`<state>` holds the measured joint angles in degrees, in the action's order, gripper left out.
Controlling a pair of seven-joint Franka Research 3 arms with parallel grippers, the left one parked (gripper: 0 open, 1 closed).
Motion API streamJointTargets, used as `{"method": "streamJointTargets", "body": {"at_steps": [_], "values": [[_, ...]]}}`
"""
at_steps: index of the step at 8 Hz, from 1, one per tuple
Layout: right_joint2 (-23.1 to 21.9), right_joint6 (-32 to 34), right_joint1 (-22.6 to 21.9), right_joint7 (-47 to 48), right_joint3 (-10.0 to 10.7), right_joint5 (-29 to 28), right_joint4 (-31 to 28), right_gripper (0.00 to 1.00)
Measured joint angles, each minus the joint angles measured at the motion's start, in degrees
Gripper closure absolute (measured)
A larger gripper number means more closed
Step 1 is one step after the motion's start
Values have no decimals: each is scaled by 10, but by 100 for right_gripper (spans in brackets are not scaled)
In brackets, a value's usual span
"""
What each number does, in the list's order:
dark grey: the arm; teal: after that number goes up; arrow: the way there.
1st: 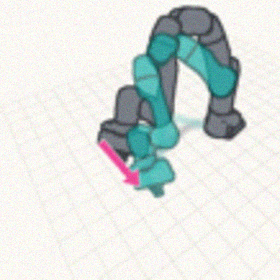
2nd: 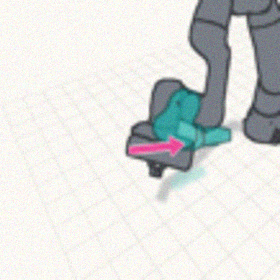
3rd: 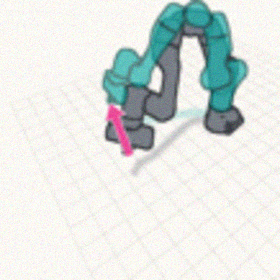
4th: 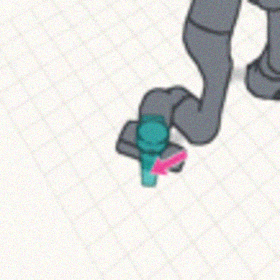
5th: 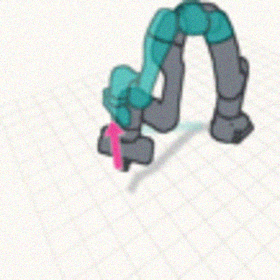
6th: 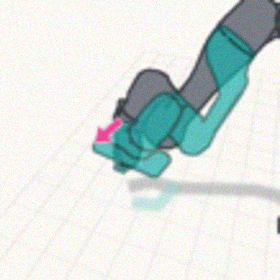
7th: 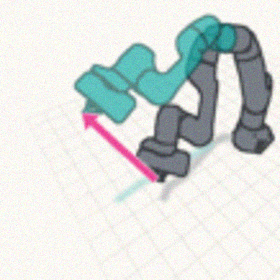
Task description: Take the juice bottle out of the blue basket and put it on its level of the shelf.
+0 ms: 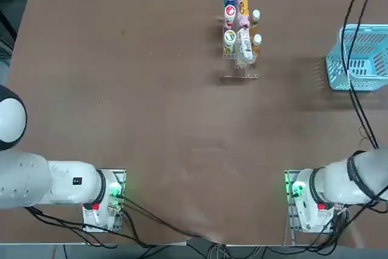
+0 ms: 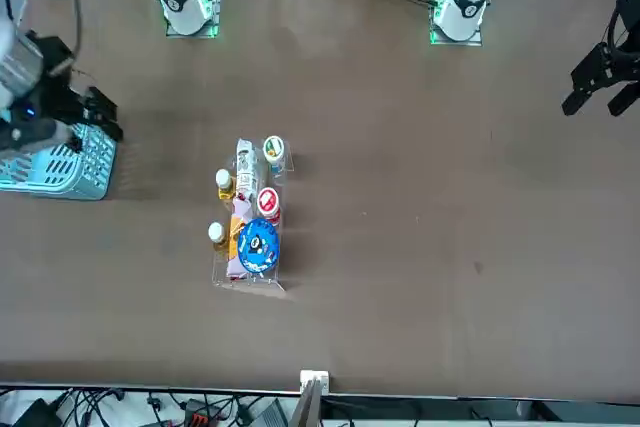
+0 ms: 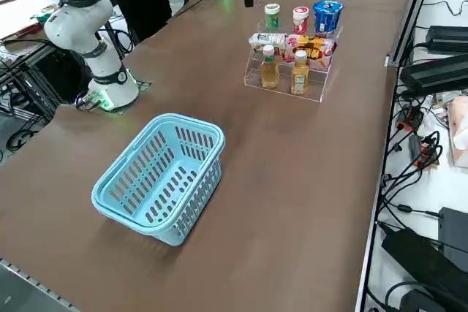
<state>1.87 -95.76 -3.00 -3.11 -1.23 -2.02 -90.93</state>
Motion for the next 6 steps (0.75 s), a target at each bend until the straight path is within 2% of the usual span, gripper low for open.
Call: {"method": "streamJointTargets", "body": {"at_steps": [2, 6], "values": [[-30, 14, -2, 48, -6, 0, -19, 0], [-68, 32, -2, 60, -11, 0, -49, 0]]}}
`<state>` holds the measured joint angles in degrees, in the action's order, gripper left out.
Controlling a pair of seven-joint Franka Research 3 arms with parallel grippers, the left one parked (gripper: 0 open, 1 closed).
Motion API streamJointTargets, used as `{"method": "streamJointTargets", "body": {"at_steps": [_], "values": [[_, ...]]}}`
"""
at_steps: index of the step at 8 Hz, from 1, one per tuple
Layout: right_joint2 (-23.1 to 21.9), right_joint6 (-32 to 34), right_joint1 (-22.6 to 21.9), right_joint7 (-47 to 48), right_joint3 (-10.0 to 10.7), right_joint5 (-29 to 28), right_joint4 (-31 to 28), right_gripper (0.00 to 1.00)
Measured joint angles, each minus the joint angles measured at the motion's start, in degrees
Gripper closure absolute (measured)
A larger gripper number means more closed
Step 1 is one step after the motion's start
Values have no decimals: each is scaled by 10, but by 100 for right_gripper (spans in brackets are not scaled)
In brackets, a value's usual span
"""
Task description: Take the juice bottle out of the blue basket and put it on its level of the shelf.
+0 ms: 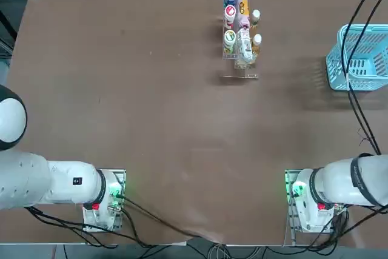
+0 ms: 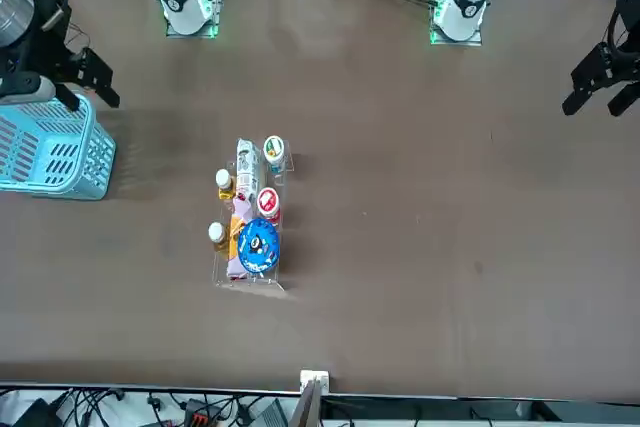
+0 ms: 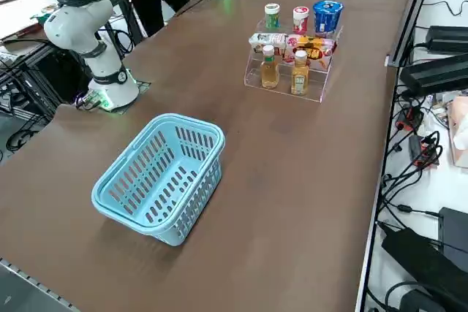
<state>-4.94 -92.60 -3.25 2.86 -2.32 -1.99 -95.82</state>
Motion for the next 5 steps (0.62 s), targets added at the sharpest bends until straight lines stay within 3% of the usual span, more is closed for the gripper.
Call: {"method": "streamJointTargets", "body": {"at_steps": [5], "values": [[-8, 20, 6, -9, 21, 14, -1, 0]]}}
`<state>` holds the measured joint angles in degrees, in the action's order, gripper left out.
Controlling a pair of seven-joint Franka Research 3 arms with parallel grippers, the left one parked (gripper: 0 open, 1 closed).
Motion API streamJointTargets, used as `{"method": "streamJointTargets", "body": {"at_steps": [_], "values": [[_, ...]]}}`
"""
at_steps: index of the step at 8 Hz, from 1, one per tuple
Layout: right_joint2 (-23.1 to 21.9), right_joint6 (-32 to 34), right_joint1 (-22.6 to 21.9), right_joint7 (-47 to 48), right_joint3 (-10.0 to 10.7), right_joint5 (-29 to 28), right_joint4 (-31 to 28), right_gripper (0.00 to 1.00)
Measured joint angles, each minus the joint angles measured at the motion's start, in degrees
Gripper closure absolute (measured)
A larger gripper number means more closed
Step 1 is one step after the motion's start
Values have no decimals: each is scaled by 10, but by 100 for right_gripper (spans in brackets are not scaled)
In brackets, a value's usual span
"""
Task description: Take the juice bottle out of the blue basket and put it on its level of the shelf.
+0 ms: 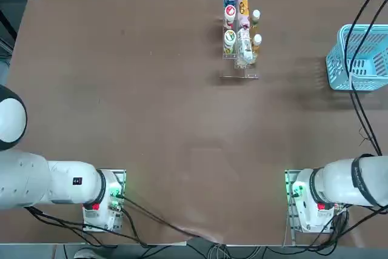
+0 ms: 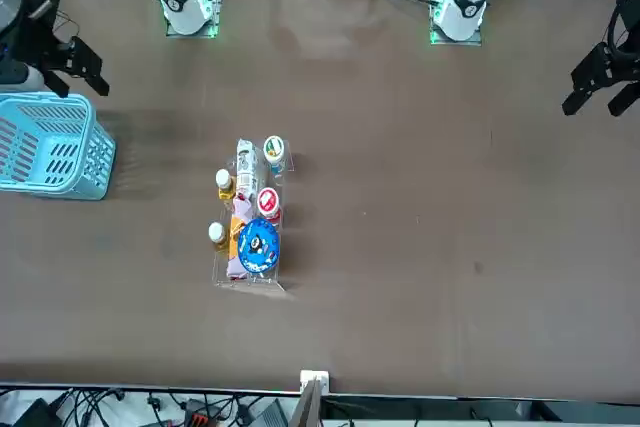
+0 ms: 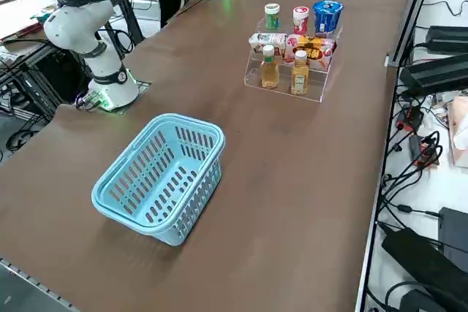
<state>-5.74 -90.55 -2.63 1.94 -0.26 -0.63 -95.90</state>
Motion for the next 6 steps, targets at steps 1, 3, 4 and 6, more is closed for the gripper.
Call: {"method": "streamJointTargets", "body": {"at_steps": [1, 3, 4, 6], "values": [[0, 0, 3, -3, 3, 0, 4, 0], [0, 1, 3, -4, 4, 0, 9, 0], [0, 2, 3, -4, 4, 0, 9, 0], [0, 3, 3, -4, 3, 0, 11, 0]]}}
